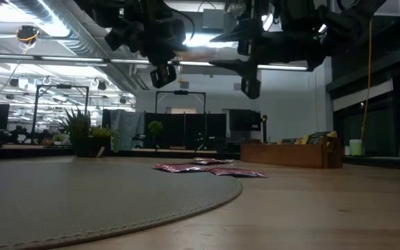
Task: Pick & Place Tea
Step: Put the orange tea bag into the middle section of the wooden organizer
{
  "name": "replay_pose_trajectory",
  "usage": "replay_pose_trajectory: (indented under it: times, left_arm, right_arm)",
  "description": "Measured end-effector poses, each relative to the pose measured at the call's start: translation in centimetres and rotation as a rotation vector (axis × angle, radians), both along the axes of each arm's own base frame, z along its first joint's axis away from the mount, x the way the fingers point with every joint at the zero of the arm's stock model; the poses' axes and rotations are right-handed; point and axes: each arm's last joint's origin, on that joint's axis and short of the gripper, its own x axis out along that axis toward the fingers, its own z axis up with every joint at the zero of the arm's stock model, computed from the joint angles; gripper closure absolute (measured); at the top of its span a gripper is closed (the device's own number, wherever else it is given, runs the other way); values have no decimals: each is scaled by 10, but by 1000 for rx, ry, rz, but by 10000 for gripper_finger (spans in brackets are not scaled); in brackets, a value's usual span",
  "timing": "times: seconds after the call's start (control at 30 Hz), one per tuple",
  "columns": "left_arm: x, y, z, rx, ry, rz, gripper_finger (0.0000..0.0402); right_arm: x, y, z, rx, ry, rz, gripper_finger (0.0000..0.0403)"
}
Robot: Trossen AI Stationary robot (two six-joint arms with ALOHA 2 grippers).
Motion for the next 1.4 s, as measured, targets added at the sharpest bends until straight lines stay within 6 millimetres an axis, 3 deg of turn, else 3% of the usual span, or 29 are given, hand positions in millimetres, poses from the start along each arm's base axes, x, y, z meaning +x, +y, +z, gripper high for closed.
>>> replay_pose_trajectory:
  times: [0.4, 0.6, 0.77, 1.03, 1.4]
  left_arm:
    - [10, -1, 3, 0, -62, 19, 399]
    - [19, 2, -11, -67, -20, 19, 399]
    - [20, 3, -14, -73, -11, 17, 399]
    - [18, 9, -14, -73, -13, 36, 398]
    - [18, 9, -14, -63, -18, 33, 397]
  right_arm:
    - [0, -2, 2, -8, -21, -20, 235]
    - [0, -2, 2, -22, -21, -18, 246]
    - [0, -2, 1, -34, -20, -13, 284]
    - [0, -1, 1, -53, -23, 13, 393]
    - [0, -1, -1, -22, 9, 8, 399]
